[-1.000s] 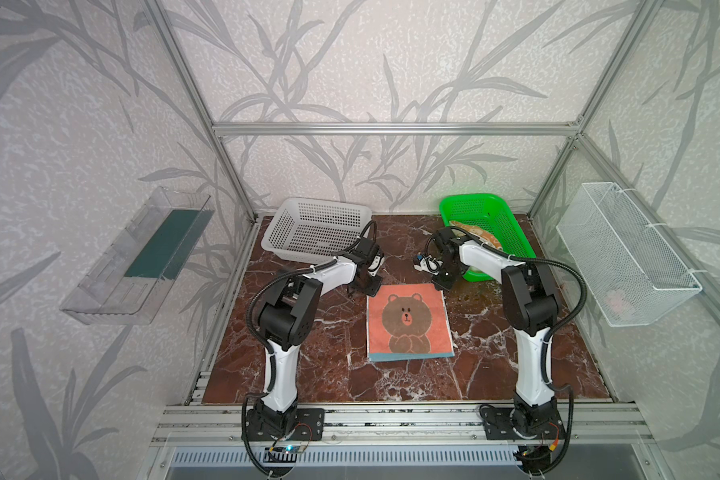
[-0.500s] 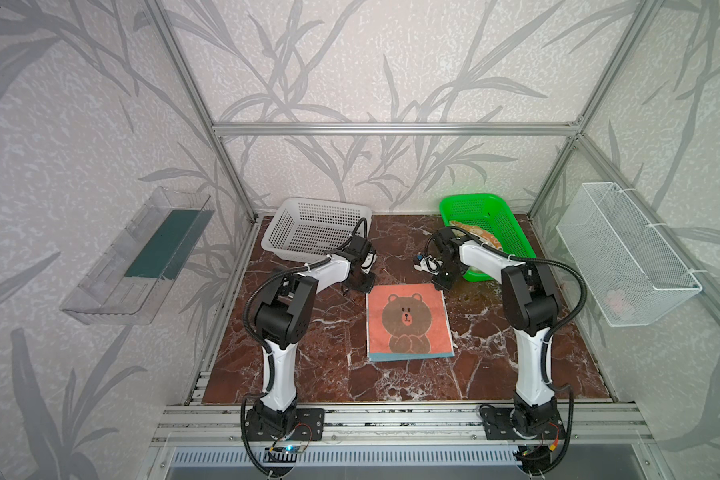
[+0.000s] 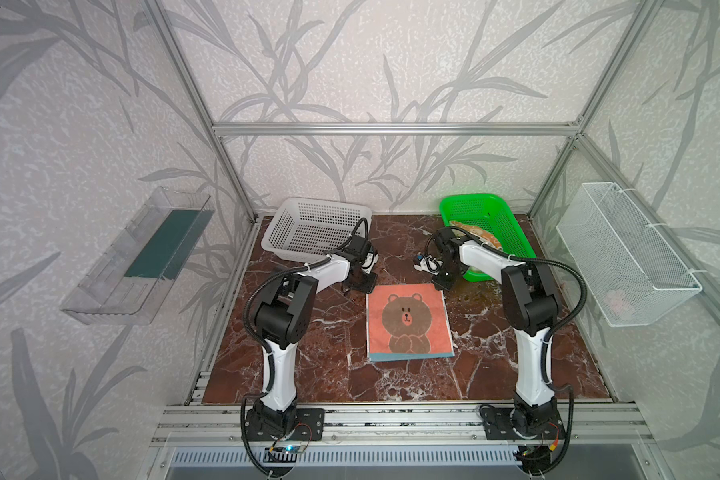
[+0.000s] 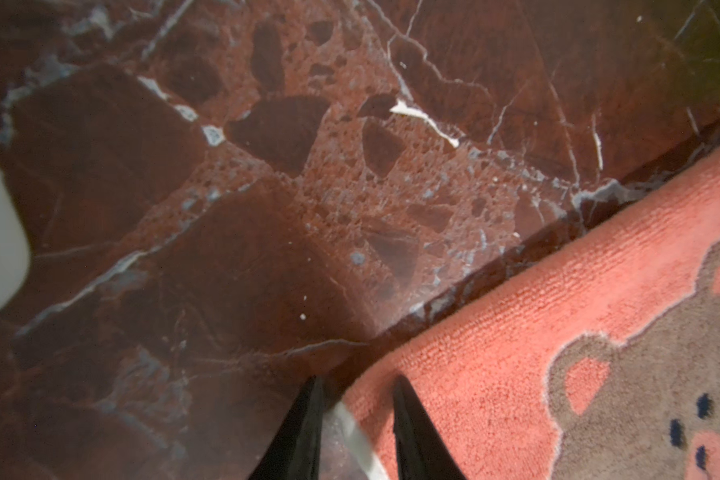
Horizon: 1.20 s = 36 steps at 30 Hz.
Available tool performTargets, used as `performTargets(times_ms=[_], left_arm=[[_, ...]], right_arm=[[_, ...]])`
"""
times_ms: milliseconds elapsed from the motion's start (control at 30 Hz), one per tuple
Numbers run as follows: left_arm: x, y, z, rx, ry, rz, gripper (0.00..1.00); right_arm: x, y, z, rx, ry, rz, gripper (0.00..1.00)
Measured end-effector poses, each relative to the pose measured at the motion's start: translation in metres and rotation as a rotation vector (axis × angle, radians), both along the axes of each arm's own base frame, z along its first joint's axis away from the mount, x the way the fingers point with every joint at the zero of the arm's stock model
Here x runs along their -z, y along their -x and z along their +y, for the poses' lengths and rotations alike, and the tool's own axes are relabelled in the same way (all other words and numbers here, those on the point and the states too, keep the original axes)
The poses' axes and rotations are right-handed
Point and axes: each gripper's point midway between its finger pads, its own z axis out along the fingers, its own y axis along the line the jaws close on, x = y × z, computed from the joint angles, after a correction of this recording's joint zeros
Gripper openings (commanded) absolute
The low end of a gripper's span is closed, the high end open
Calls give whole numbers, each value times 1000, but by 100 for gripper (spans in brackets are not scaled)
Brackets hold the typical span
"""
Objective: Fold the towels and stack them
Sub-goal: 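Lower both grippers onto the far folded edge and pinch its corners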
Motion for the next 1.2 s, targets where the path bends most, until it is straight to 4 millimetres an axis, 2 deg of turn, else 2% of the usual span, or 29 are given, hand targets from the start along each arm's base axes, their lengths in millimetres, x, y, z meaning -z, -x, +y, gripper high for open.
performTargets(times_ms=[200, 367, 467, 700, 1067, 1200], left_arm=[[1, 2, -3, 5, 0, 4, 20], [2, 3, -3, -1, -4, 6, 0], [2, 3, -3, 1, -7, 5, 0], [2, 3, -1, -12, -15, -14, 0], [-3, 30, 18, -29, -95, -72, 0], [-13, 33, 25, -43, -104, -110, 0]], right_arm=[[0, 0, 0, 0, 0, 0, 17], [0, 0, 0, 0, 0, 0, 17], [0, 0, 0, 0, 0, 0, 14], [-1, 1, 0, -8, -12, -17, 0], [-4, 5, 10, -28, -105, -78, 0], [-9, 7, 14, -36, -144, -104, 0]])
